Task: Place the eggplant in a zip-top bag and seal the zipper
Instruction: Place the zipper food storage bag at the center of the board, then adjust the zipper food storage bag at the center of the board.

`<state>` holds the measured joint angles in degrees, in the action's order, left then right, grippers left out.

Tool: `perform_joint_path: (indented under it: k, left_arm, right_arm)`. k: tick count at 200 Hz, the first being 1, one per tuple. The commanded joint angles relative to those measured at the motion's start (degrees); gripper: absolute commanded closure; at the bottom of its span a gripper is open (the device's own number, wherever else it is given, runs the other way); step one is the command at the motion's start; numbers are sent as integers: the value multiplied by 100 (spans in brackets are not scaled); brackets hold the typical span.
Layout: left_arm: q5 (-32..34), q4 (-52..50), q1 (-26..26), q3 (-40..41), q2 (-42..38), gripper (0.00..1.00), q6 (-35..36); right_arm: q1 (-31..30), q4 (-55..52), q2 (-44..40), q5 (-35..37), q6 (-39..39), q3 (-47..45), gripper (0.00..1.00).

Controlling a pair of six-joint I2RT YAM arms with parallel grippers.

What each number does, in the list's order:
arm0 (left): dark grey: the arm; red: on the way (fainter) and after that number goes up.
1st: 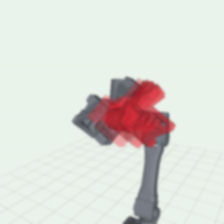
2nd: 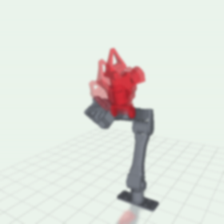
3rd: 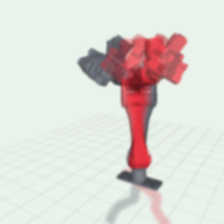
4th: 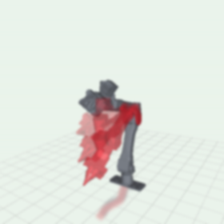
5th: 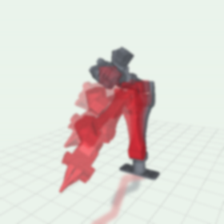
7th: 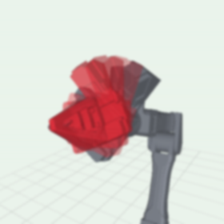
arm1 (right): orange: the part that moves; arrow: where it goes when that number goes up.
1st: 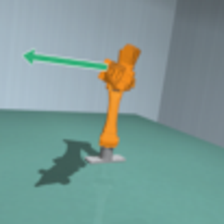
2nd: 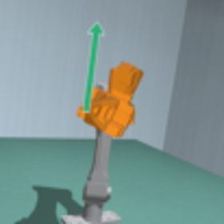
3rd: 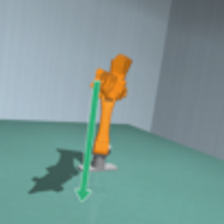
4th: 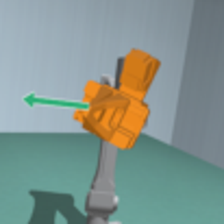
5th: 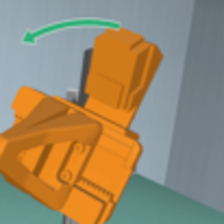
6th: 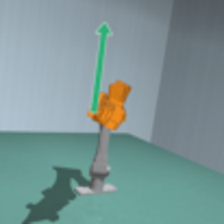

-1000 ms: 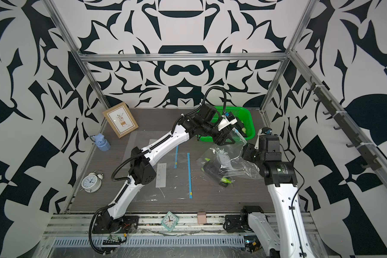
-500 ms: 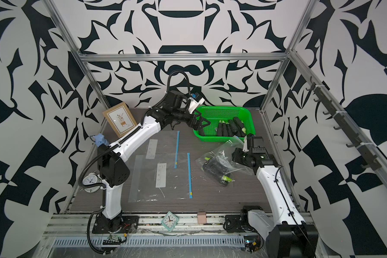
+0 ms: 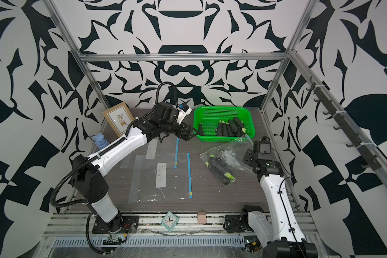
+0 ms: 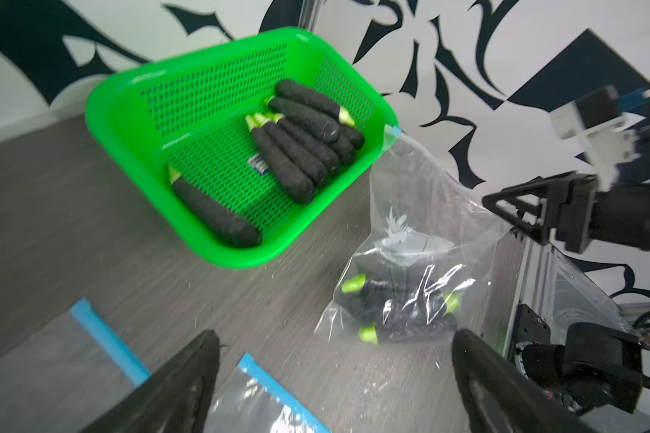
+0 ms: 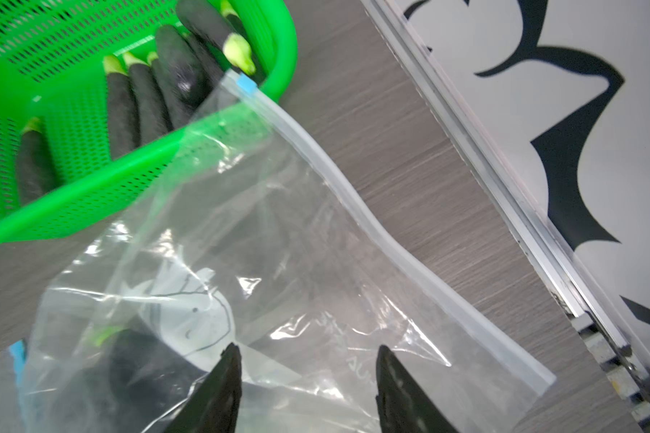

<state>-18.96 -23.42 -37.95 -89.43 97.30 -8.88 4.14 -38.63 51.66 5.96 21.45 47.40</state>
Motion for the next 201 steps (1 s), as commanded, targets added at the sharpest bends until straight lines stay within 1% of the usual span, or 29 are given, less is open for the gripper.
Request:
perform_joint_path:
  k: [1, 21, 34, 46, 76, 106, 134, 155, 179, 189, 201]
  left_arm:
    - [462, 7, -6, 527, -563, 0, -693]
    - [525, 94, -91, 1023, -887, 0, -1013]
    - [567, 111, -183, 1226, -1016, 0, -1085]
    - [619, 88, -248, 1310, -1087, 0, -1109]
    - [628, -42, -323, 1331, -1131, 0, -1119]
    - [506, -79, -334, 1318, -1125, 0, -1097]
    - [383, -450, -328, 1183, -1113, 0, -901]
    - [445, -768, -331, 1156, -1171, 0, -772]
    - [599, -920, -328, 1309, -1335, 0, -809]
    - [660, -921, -334, 1410, -1410, 0, -878]
    - [726, -919, -351, 1523, -1499, 0, -992]
  right_arm:
    - [-267, 345, -59, -647, -116, 349, 41]
    - [-587, 589, 290, -1072, -177, 270, 43]
    - [-611, 856, 589, -1521, -174, 62, 44]
    - [-613, 1036, 775, -1619, -70, -185, 45]
    - [-613, 892, 872, -1322, 108, -590, 45]
    - [-599, 365, 733, -712, 374, -840, 44]
    - [-593, 18, 414, -357, 717, -1041, 39]
    - [-495, -187, 230, -52, 712, -1157, 34]
    - [-458, -189, 49, 152, 516, -906, 33]
    - [-461, -203, 51, 115, 426, -663, 33]
    - [-459, -121, 163, -166, 369, -427, 34]
